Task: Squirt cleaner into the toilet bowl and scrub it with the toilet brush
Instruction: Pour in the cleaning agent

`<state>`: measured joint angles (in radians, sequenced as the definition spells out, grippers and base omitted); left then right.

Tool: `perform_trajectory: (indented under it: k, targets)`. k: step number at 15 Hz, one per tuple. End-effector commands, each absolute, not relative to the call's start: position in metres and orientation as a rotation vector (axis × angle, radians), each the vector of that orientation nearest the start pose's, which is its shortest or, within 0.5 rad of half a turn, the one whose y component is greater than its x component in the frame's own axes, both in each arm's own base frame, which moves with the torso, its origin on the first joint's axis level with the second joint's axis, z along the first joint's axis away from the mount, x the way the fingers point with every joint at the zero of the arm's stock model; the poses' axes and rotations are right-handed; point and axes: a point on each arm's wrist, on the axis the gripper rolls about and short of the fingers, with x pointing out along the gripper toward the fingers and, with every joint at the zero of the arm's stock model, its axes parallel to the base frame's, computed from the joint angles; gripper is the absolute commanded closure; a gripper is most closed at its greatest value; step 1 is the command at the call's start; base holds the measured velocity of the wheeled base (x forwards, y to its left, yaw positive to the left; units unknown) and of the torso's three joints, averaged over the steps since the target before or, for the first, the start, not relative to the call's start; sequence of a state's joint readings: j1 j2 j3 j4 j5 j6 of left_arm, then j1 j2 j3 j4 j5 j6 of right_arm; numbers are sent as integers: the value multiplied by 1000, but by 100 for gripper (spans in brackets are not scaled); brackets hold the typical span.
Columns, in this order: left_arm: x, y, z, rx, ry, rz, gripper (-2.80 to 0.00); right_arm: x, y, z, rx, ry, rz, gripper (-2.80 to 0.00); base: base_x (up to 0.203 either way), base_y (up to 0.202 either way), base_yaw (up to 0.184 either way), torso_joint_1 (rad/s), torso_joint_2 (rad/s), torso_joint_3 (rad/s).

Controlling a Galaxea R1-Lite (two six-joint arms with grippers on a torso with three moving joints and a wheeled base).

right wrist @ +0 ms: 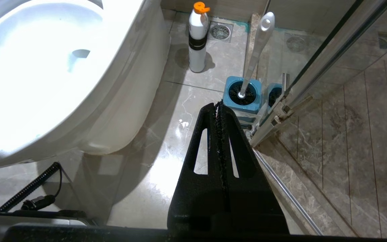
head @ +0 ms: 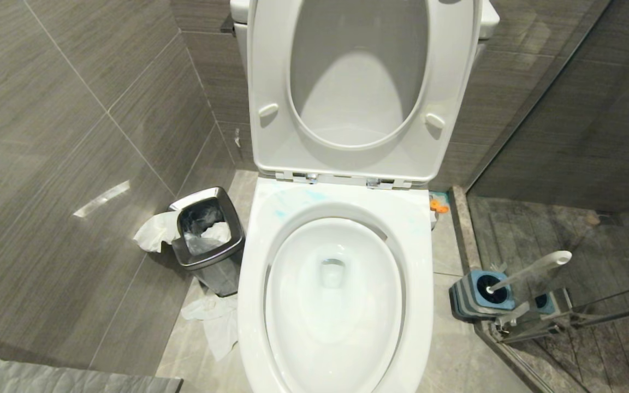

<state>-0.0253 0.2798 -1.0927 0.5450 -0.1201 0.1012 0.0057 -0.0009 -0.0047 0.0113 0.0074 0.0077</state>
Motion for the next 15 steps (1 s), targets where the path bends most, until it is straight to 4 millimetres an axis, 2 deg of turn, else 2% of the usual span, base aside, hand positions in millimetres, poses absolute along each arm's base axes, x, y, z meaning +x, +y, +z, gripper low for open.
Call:
perform_trajectory:
  k: [1,5,7,11,15]
  targets:
    - [-136,0,268,117,-302,-137,0,-23,0,75,8,8,14,0,0,0,0,0,0,0]
    - [-147,-3,221,123,-329,-130,0,-23,0,76,8,6,14,0,0,0,0,0,0,0]
    - [-141,-3,212,123,-313,-124,0,-23,0,75,8,8,14,0,0,0,0,0,0,0]
    - [-118,-3,204,127,-331,-118,0,-23,0,76,8,7,14,0,0,0,0,0,0,0]
    - [-73,-2,171,132,-307,-97,0,-23,0,76,8,6,14,0,0,0,0,0,0,0]
